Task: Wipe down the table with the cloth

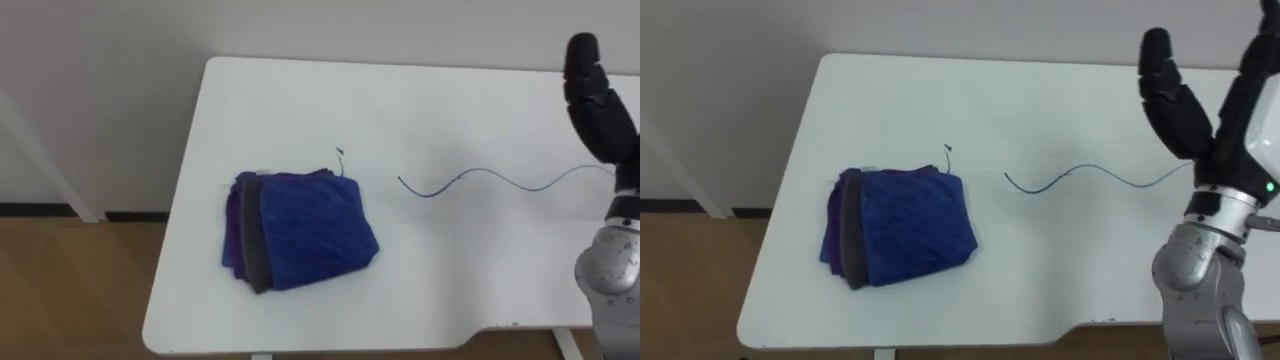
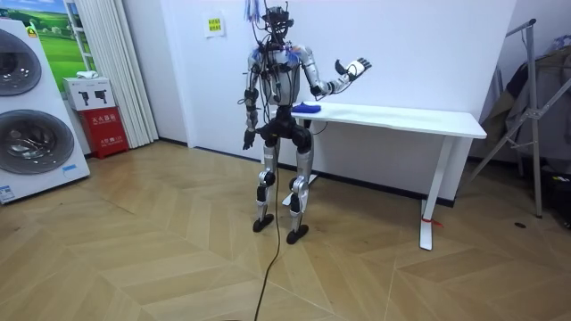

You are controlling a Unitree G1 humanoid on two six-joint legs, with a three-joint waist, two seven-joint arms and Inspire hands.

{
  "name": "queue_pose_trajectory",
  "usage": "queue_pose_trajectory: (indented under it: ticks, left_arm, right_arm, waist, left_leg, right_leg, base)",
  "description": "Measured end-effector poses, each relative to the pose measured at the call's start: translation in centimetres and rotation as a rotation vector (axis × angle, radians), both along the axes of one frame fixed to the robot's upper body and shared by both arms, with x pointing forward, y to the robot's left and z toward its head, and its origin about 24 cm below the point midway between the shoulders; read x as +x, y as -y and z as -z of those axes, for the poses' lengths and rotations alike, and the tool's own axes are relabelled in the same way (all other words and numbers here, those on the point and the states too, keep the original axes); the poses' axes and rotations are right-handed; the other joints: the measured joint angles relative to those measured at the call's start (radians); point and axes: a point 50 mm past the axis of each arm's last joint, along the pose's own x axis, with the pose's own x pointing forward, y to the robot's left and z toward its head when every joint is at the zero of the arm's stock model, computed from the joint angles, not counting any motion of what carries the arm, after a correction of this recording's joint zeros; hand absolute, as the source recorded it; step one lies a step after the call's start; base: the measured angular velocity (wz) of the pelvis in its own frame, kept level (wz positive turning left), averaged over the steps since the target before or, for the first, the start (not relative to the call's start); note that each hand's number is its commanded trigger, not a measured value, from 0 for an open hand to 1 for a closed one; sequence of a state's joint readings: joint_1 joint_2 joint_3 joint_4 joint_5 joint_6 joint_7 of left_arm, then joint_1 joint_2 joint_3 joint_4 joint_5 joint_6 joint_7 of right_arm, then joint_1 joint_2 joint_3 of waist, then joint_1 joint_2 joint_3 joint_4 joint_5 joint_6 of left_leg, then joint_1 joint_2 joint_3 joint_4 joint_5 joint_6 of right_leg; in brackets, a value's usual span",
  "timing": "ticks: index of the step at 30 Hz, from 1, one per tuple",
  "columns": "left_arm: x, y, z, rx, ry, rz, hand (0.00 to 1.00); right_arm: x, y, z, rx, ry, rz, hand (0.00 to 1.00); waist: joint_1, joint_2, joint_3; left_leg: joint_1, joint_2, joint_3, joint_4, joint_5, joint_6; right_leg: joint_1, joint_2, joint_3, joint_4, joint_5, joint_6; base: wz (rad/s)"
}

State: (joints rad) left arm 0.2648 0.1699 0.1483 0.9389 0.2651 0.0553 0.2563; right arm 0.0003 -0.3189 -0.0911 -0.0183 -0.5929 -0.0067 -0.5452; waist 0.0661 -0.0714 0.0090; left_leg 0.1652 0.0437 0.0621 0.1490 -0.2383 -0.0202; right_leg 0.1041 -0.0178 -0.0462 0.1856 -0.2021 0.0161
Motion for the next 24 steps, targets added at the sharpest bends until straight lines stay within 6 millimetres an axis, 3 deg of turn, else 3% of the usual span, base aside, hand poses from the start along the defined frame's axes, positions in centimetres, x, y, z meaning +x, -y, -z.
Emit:
queue_pose_trajectory:
  ticks: [8, 12, 17, 20, 24]
  left_arm:
    - [0.7, 0.6, 0.1, -0.015, 0.009, 0.063, 0.00]
    - [0.8, 1.0, 0.2, -0.026, 0.007, 0.093, 0.00]
    - [0.8, 1.4, 0.5, -0.033, -0.004, 0.131, 0.00]
    - [0.9, 1.7, 0.6, -0.039, -0.014, 0.139, 0.00]
    - [0.7, 1.8, 0.7, -0.042, -0.027, 0.150, 0.00]
  right_arm:
    - [0.9, -5.3, -0.6, -0.170, -0.069, -0.257, 0.00]
    - [0.8, -7.0, -0.1, -0.224, -0.108, -0.338, 0.00]
    - [0.0, -11.2, 2.4, -0.348, -0.208, -0.519, 0.00]
    - [-0.7, -12.7, 4.7, -0.424, -0.317, -0.589, 0.00]
    - [-2.5, -13.7, 7.2, -0.466, -0.444, -0.639, 0.00]
  waist:
    - [0.040, 0.004, -0.0054]
    - [0.055, 0.009, -0.0038]
    - [0.078, 0.014, -0.0027]
    - [0.080, 0.007, -0.0070]
    - [0.081, 0.010, -0.0059]
  left_leg:
    - [-0.003, 0.000, -0.012, 0.000, 0.000, 0.000]
    - [-0.005, 0.001, -0.023, 0.002, 0.000, 0.000]
    - [-0.006, 0.000, -0.035, 0.003, 0.000, 0.000]
    - [-0.015, -0.002, -0.046, 0.006, 0.000, 0.000]
    - [-0.018, -0.004, -0.046, 0.006, 0.001, 0.000]
  right_leg:
    - [0.003, -0.001, -0.016, 0.000, 0.001, -0.001]
    - [0.007, -0.003, -0.032, -0.001, 0.001, -0.001]
    - [0.014, -0.004, -0.041, -0.001, 0.001, -0.002]
    - [0.016, -0.007, -0.057, -0.003, 0.001, -0.001]
    - [0.016, -0.010, -0.065, -0.005, 0.001, -0.001]
  base:
    - [0.05]
    - [0.10]
    - [0.06]
    - [0.14]
    - [0.02]
